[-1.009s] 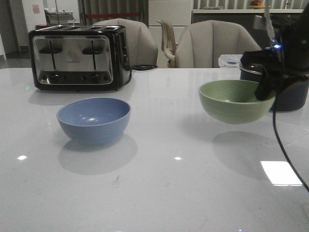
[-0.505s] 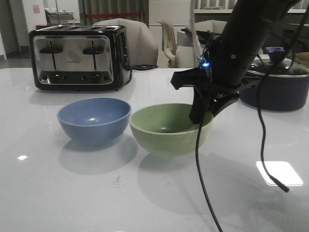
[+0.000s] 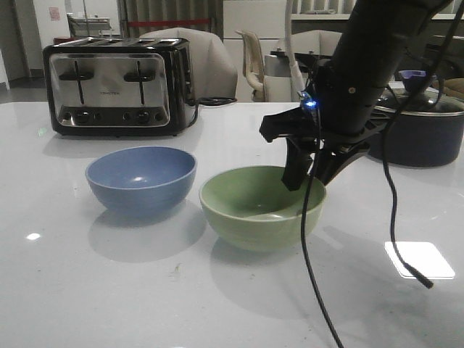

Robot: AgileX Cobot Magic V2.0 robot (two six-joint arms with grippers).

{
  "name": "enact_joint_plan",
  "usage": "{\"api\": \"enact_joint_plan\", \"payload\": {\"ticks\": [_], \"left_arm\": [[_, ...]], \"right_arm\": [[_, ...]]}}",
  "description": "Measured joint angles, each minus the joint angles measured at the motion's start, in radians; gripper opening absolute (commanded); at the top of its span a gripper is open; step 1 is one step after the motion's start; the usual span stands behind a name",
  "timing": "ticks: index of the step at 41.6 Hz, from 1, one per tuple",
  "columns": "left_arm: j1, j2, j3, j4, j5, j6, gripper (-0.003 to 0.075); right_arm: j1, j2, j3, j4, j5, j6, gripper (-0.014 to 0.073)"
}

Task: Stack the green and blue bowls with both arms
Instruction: 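Slide the green bowl toward the blue bowl, release, lift right gripper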

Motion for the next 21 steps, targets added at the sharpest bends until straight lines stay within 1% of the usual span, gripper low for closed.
{"api": "enact_joint_plan", "payload": {"ticks": [4,9,14,21], "left_arm": [[0.0,0.0,0.0,0.0,0.0,0.0,0.0332],[0.0,0.0,0.0,0.0,0.0,0.0,0.0332],[0.0,0.0,0.0,0.0,0.0,0.0,0.0332],[0.0,0.002,0.0,0.0,0.0,0.0,0.0332]], "right_arm": [[0.0,-0.046,0.0,-0.001,0.006,0.0,0.0369],[0.0,-0.172,0.029,-0.001,-0.018,0.0,0.0369],[0.0,-0.35,0.135,-0.001,-0.059,-0.015,0.0369],[0.0,-0.617,0.331,-0.001,-0.096,-0.023,0.0369]]}}
